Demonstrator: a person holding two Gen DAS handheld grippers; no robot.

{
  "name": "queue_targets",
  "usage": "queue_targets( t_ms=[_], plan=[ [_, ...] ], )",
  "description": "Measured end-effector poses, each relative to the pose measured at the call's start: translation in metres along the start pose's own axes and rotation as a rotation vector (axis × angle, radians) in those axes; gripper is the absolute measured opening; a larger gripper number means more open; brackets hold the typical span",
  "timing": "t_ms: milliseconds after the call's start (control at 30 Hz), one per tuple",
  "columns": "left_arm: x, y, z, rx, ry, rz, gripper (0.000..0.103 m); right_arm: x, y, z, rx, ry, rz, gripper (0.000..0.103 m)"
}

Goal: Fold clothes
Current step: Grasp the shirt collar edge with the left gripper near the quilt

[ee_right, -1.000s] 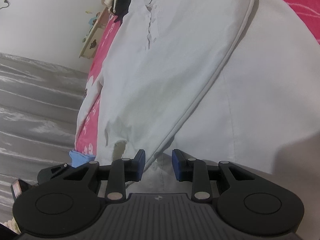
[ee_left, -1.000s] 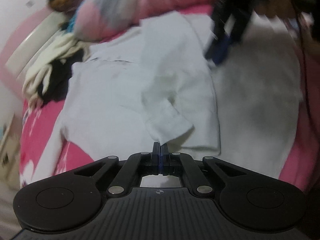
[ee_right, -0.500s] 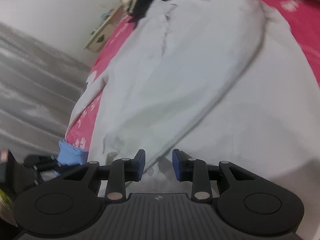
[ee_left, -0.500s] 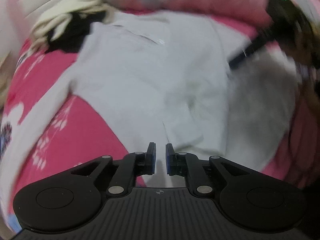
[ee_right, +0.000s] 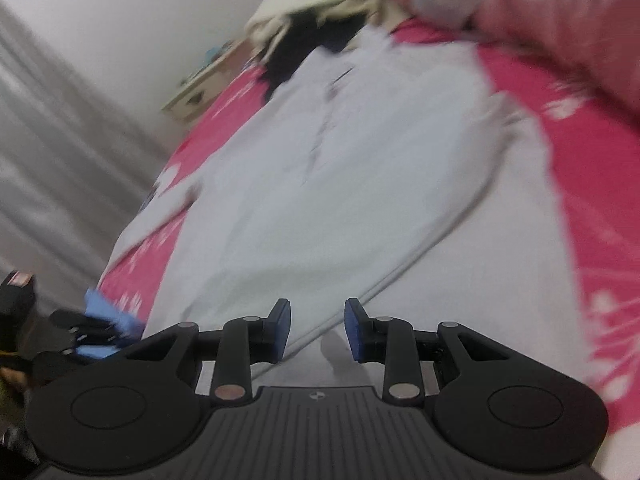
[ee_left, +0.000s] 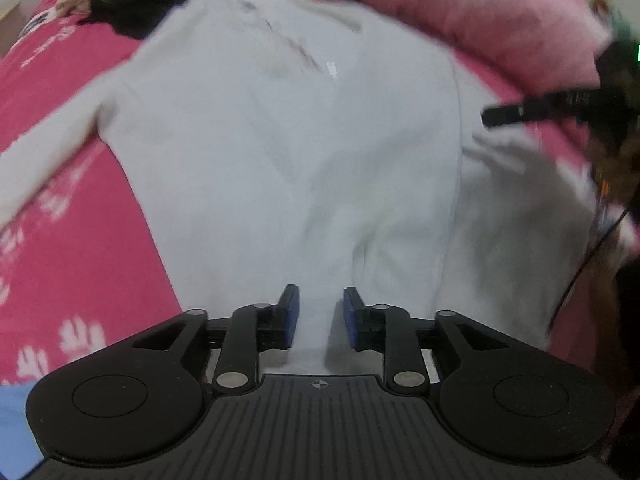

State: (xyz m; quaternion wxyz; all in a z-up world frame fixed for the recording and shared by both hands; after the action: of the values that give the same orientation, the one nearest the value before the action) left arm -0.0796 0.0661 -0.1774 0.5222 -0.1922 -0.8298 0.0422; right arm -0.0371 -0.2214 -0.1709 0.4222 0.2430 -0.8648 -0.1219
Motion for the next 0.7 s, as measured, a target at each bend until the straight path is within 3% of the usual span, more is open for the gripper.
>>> queue_targets(
  t_ms=[167,300,433,567,700],
  plan=[
    [-0.014,-0.021,-0.08,-0.006,-0.044,0.037,0.03,0.018,-0.055,-0.036,-0.098,-0.129,0.111,0.034],
    [-0.066,-0.066,-0.16,-0.063,-0.044,0.08,0.032,0.015,-0.087,-0.055,-0.167,-0.179,0.153,0.034],
    [-0.132,-0.108,-0.231,-0.102,-0.042,0.056,0.033,0.005,-0.109,-0.06,-0.233,-0.204,0.159,0.036],
    [-0.189,-0.132,-0.284,-0.043,-0.001,0.052,0.033,-0.008,-0.128,-0.061,-0.294,-0.206,0.162,0.036],
    [-0.223,-0.141,-0.313,0.066,0.029,0.069,0.033,-0.007,-0.128,-0.058,-0.227,-0.19,0.186,0.036]
  ],
)
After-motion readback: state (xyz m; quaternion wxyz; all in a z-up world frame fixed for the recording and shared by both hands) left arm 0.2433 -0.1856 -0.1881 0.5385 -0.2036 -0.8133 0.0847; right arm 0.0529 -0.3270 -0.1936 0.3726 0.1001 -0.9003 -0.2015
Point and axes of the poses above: each gripper's, at about its wrist camera, not at the fingertips, and x roughly against the way its jaws point, y to its left, z to its underside, the point moved 7 cm from there along -x, roughly the way its jaws point, and after that the axes turned 11 degrees about x, right-handed, at the moved point
